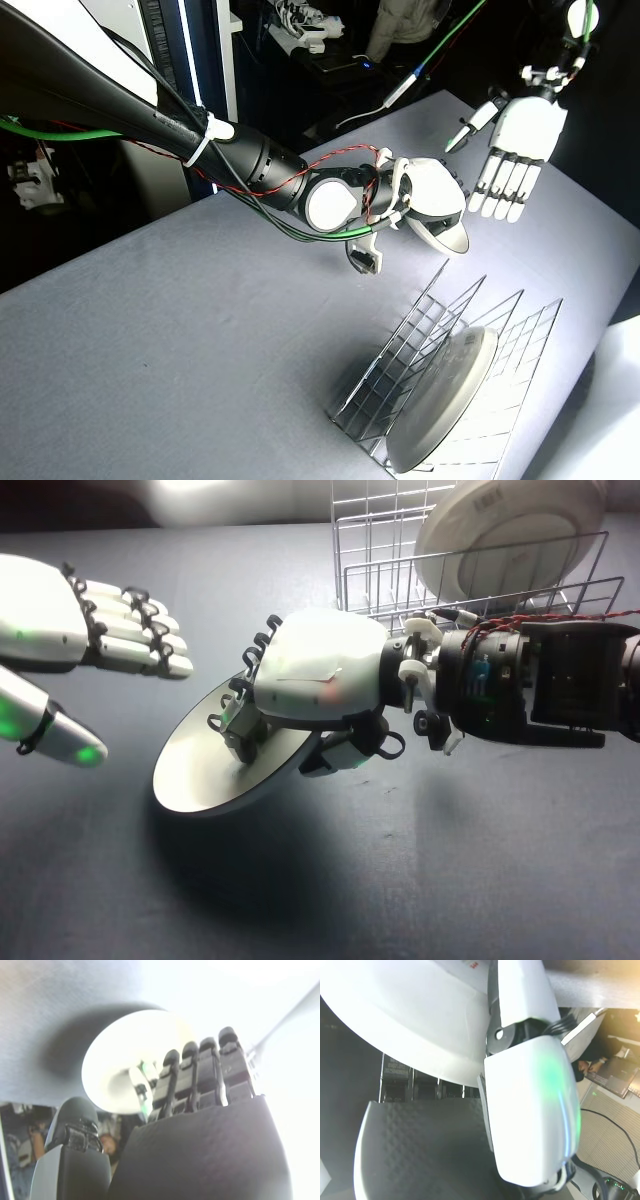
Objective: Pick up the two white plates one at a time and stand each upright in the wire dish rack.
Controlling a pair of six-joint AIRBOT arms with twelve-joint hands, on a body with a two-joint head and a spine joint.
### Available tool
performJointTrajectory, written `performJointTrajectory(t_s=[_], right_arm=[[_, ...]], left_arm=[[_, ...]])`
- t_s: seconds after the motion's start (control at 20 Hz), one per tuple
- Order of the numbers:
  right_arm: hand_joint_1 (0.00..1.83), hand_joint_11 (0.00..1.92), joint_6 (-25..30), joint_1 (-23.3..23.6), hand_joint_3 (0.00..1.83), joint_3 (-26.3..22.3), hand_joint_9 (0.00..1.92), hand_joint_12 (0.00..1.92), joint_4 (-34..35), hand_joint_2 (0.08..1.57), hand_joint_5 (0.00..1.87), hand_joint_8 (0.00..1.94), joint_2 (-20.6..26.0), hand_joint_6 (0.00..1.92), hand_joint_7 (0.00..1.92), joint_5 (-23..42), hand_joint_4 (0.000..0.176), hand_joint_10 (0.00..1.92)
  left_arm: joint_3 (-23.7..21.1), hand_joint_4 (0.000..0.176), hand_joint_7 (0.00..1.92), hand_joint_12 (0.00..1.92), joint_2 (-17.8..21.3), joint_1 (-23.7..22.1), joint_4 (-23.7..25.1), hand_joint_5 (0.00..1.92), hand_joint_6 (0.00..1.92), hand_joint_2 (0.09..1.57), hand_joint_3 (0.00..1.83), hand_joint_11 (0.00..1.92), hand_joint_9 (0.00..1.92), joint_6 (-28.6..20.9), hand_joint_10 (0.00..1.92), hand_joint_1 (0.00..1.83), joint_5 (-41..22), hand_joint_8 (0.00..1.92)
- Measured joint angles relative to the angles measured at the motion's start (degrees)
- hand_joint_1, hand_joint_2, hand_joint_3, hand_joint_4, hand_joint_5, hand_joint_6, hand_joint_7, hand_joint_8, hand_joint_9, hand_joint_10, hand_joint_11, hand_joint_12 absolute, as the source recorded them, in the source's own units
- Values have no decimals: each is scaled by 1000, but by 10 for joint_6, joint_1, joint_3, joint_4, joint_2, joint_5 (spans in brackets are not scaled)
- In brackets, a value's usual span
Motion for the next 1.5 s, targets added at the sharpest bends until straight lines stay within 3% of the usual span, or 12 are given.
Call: performJointTrajectory(t_s=[0.45,1.05,1.1,1.3,1.35,1.4,1.5], right_arm=[[1496,890,0,39,0,-71,1070,1461,52,1058,999,619,57,868,1121,-24,0,803],[1496,884,-2,88,1,-183,1074,1459,183,1056,995,608,150,869,1127,-32,0,804],[1394,903,0,90,0,-191,1043,1044,195,1065,987,673,157,946,1123,-31,0,976],[1393,964,5,105,0,-202,1071,950,280,1055,1002,643,181,907,1144,-52,0,949],[1393,964,4,110,0,-202,1071,950,299,1055,1002,643,184,907,1144,-56,0,949],[1476,893,4,117,5,-202,1094,1371,333,1051,999,610,190,845,1141,-65,0,813],[1493,886,4,128,4,-202,1102,1449,374,1053,990,612,197,844,1132,-82,0,783]], left_arm=[[-28,0,47,3,21,-40,21,66,7,1183,0,7,20,4,8,0,13,10],[-29,0,48,0,21,-48,30,64,1,1191,3,2,16,5,2,0,28,1],[-29,0,51,0,21,-48,30,68,3,1187,1,0,19,5,2,0,28,2],[-29,0,51,4,22,-48,30,82,8,1186,0,9,20,6,8,0,28,9],[-29,0,51,4,22,-48,30,82,8,1186,0,9,20,7,8,0,28,9],[-29,0,49,4,22,-47,30,75,2,1189,2,7,18,7,4,0,29,4],[-29,0,57,4,22,-44,30,76,2,1196,5,6,25,7,6,0,29,7]])
